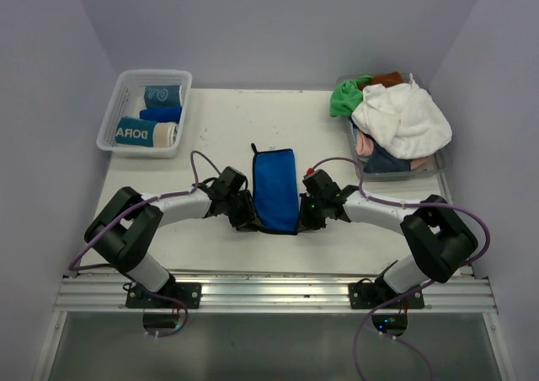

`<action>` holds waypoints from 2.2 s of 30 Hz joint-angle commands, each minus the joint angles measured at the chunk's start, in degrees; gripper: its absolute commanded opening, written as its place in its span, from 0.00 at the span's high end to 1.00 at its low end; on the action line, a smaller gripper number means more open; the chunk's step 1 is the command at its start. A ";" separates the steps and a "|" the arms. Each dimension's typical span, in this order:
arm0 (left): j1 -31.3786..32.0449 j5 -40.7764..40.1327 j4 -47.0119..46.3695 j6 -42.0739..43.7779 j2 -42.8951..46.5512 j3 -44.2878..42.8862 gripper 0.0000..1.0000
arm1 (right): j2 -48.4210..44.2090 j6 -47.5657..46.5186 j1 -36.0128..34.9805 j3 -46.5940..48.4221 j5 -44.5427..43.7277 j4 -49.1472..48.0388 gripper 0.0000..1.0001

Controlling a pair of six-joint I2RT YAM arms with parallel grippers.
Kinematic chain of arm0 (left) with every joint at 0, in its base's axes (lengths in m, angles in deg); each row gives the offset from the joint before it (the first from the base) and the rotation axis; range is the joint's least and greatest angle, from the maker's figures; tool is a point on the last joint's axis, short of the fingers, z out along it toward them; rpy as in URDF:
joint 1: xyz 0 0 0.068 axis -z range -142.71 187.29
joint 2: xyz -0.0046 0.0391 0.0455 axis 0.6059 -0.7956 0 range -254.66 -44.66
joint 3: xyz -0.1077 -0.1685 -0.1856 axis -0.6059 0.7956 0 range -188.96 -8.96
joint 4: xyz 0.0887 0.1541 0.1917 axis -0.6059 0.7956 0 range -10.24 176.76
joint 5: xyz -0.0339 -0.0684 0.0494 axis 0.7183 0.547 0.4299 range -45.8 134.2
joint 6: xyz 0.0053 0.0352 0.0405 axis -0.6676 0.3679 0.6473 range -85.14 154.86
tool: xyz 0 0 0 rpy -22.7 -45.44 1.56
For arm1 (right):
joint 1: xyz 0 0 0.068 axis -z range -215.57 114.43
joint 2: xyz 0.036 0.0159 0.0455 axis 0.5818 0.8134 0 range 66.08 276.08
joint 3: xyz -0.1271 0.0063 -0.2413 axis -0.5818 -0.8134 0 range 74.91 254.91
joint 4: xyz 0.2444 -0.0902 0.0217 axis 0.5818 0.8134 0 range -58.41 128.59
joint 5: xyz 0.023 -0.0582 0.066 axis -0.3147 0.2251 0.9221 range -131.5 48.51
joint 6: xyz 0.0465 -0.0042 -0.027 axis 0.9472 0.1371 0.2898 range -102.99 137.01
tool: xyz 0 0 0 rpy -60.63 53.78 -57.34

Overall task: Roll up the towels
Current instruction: Fold the towel

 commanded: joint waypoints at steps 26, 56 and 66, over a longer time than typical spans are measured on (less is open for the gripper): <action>1.32 -9.20 3.92 0.72 -4.82 0.85 1.00 | -3.11 0.58 0.11 -1.55 -1.54 -0.36 0.66; -0.69 -4.19 12.54 4.24 -0.69 -11.37 1.00 | -4.08 -6.80 3.54 9.26 -8.22 6.93 1.00; -3.25 -4.54 16.05 5.38 -4.02 -19.19 1.00 | 0.22 -8.30 5.73 13.83 -7.16 6.93 1.00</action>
